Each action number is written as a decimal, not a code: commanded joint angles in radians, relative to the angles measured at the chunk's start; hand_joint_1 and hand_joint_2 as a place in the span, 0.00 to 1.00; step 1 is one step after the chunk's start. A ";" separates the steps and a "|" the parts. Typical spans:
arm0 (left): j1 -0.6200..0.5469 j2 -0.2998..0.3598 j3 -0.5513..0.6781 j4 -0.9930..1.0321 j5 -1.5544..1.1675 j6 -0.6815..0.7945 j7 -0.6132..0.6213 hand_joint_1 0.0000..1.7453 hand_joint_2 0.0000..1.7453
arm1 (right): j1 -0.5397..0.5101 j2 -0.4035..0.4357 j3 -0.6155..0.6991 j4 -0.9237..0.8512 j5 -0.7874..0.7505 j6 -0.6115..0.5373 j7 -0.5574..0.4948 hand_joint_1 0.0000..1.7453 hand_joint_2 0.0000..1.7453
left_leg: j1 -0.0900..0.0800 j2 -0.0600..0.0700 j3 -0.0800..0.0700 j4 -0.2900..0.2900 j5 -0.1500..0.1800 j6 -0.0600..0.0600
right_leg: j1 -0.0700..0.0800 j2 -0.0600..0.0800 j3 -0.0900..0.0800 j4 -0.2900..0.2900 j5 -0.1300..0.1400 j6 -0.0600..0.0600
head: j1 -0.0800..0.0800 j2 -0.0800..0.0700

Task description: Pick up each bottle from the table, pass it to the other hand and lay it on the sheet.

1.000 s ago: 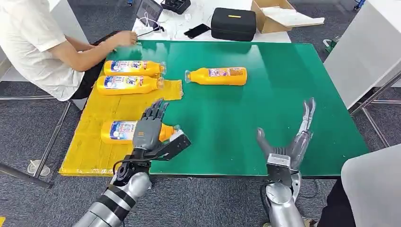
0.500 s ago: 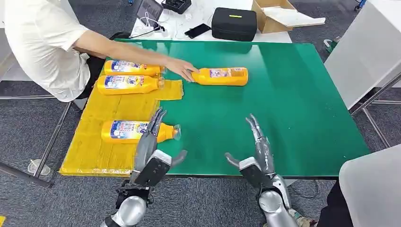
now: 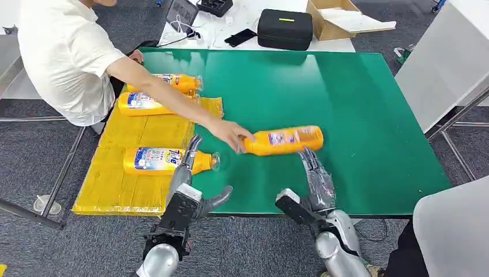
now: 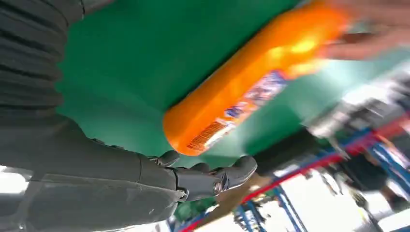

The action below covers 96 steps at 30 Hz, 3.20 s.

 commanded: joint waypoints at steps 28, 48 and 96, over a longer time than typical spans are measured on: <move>-0.098 -0.025 -0.063 0.152 0.050 0.017 0.021 0.00 1.00 | -0.429 -0.064 0.176 0.556 0.193 0.138 0.254 0.00 1.00 | -0.001 0.001 0.004 0.000 0.000 0.001 | 0.000 0.000 0.003 0.000 0.000 -0.001 | 0.000 0.000; -0.113 -0.036 -0.071 0.176 0.062 0.026 0.004 0.00 1.00 | -0.470 -0.064 0.163 0.664 0.071 0.349 0.185 1.00 1.00 | 0.000 0.000 0.006 -0.001 0.000 0.001 | 0.000 -0.002 0.006 -0.001 0.000 -0.001 | 0.000 0.000; -0.077 -0.004 -0.054 0.145 0.786 -0.201 0.065 0.00 1.00 | -0.240 0.065 0.027 0.248 -0.556 0.239 -0.230 1.00 1.00 | -0.001 0.002 0.007 0.000 -0.001 0.000 | 0.000 0.001 0.006 0.000 0.000 -0.002 | 0.000 0.000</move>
